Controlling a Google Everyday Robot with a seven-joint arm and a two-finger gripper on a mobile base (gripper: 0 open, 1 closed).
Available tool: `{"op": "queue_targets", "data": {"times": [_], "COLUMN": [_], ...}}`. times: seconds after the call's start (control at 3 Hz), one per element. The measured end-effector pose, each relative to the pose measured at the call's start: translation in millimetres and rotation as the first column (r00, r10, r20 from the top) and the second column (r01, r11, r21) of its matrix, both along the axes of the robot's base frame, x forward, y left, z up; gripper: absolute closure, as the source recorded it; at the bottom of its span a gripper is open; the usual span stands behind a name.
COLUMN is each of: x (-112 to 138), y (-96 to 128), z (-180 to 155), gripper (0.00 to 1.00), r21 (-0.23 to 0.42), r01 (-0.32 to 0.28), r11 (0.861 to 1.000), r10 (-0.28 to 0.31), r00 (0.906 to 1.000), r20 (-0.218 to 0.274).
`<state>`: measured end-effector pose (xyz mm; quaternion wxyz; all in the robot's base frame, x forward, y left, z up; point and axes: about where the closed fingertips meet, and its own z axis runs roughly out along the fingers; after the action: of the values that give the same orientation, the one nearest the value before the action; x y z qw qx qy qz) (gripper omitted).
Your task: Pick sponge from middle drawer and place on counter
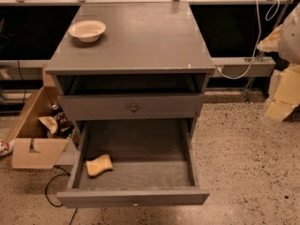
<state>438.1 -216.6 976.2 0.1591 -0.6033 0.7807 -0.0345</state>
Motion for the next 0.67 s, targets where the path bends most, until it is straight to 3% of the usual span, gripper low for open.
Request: {"op": "queue_targets", "data": {"times": [0.33, 0.67], "x": [0.0, 2.9], "y": [0.0, 9.5], "z": [0.0, -18.7], "gripper": [0.0, 0.0], "r21": [0.0, 0.067], "r01": [0.0, -0.015], "r11": [1.0, 0.998], "r10": [0.0, 0.016], "r00": [1.0, 0.9996], "r20": [0.0, -0.022]}}
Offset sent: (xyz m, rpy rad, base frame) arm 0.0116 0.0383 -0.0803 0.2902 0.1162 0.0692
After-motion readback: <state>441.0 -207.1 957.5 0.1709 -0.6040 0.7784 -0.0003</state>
